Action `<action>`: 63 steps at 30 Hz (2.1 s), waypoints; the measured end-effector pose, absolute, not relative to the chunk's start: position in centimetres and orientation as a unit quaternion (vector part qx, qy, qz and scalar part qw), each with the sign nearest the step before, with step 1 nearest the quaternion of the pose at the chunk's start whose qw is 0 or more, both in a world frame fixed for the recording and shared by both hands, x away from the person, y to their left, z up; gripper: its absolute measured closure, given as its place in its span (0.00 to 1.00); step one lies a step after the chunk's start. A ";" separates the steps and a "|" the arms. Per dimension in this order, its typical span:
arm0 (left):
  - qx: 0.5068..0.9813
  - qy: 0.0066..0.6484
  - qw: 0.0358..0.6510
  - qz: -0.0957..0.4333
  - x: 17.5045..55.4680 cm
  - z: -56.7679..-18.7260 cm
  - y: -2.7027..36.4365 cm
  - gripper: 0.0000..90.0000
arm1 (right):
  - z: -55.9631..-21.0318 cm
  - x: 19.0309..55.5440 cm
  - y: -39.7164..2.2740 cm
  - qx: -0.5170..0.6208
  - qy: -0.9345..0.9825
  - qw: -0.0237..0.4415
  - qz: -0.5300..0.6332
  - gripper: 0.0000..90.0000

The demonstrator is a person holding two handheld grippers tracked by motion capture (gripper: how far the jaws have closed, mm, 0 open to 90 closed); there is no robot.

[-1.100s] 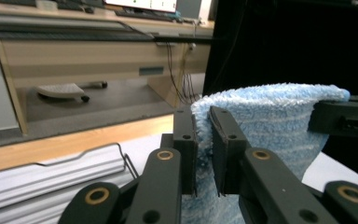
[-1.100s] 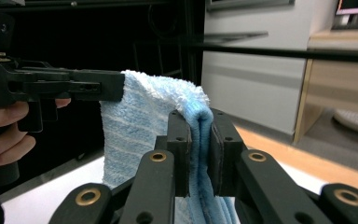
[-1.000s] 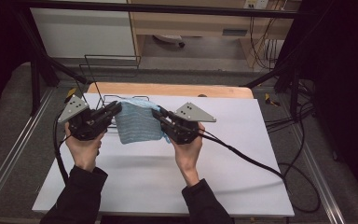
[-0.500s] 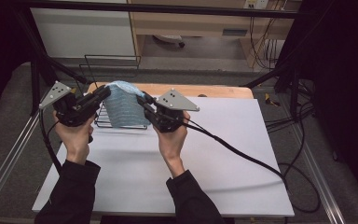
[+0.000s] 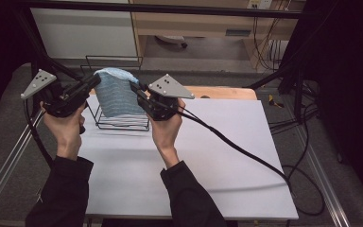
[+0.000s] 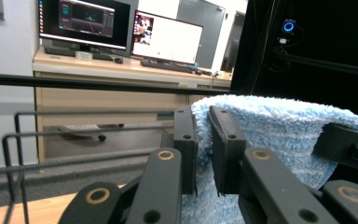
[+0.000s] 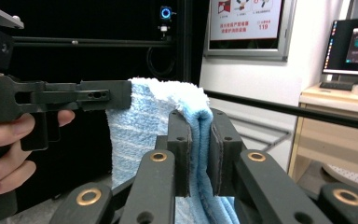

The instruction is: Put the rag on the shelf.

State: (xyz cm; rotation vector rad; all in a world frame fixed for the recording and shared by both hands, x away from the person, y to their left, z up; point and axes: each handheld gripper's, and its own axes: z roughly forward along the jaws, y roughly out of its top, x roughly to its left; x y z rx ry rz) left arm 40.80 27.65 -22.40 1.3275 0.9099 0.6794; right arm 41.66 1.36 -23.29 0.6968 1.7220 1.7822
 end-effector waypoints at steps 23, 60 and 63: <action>0.552 0.396 0.661 0.318 41.9 -18.9 30.5 0.90 | -19.0 43.5 4.4 0.241 0.632 0.295 0.675 0.91; 0.527 0.396 0.667 0.349 45.9 -14.4 32.3 0.90 | -13.8 47.8 7.2 0.229 0.631 0.307 0.675 0.91; 0.527 0.398 0.665 0.348 46.6 -14.3 32.3 0.90 | -13.9 48.4 7.3 0.235 0.630 0.306 0.674 0.91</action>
